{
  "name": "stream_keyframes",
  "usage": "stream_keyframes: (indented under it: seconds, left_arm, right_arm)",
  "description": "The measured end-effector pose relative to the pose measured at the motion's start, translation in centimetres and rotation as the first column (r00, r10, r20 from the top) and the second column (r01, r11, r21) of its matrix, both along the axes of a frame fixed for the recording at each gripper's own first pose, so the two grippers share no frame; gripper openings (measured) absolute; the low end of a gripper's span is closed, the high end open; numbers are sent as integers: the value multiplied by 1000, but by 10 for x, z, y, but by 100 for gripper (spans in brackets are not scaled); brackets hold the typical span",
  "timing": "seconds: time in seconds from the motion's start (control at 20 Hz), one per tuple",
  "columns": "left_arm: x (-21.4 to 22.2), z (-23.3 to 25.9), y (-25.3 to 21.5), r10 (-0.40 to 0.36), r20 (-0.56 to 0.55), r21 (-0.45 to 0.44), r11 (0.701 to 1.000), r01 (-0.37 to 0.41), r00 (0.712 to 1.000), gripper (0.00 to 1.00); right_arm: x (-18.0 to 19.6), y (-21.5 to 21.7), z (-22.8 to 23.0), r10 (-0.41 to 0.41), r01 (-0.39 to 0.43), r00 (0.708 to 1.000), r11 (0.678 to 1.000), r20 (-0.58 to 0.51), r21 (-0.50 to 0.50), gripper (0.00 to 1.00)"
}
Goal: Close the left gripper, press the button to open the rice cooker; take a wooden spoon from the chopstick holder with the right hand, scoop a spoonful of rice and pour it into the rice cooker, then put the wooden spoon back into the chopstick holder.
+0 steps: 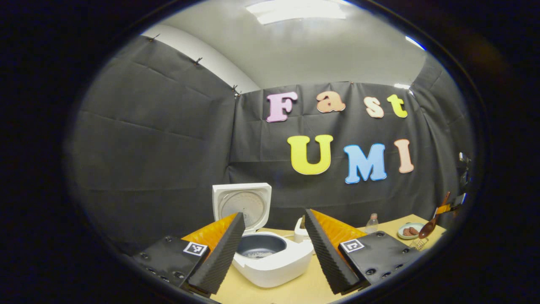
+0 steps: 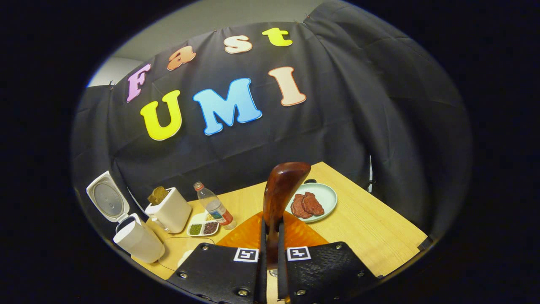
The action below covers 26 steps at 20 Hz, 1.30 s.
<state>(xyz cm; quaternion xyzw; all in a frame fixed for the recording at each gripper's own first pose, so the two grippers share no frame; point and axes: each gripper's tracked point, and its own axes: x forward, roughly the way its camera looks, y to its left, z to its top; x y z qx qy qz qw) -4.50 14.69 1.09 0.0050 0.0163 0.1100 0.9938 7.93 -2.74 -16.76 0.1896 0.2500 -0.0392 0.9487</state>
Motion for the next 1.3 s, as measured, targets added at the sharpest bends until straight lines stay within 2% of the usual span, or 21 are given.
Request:
stream_keyframes:
  seconds: [0.45, 0.75, 1.05, 1.3]
  left_arm:
    - [-15, -16, 49, 22, -26, -17, 1000, -22, 999, 98]
    - [-29, -17, 88, 62, -41, 25, 998, -61, 997, 98]
    - [-40, -26, 118, 97, -75, 50, 994, -93, 993, 98]
    - [-45, -31, 132, 115, -94, 85, 991, -107, 989, 98]
  right_arm:
    - [14, 98, 23, 88, -92, 994, 994, 63, 61, 10]
    - [18, 157, -3, 139, -142, 989, 988, 45, 66, 10]
    - [25, 189, -50, 173, -172, 985, 983, 5, -60, 10]
    - [27, 203, -84, 199, -200, 980, 962, -23, -184, 11]
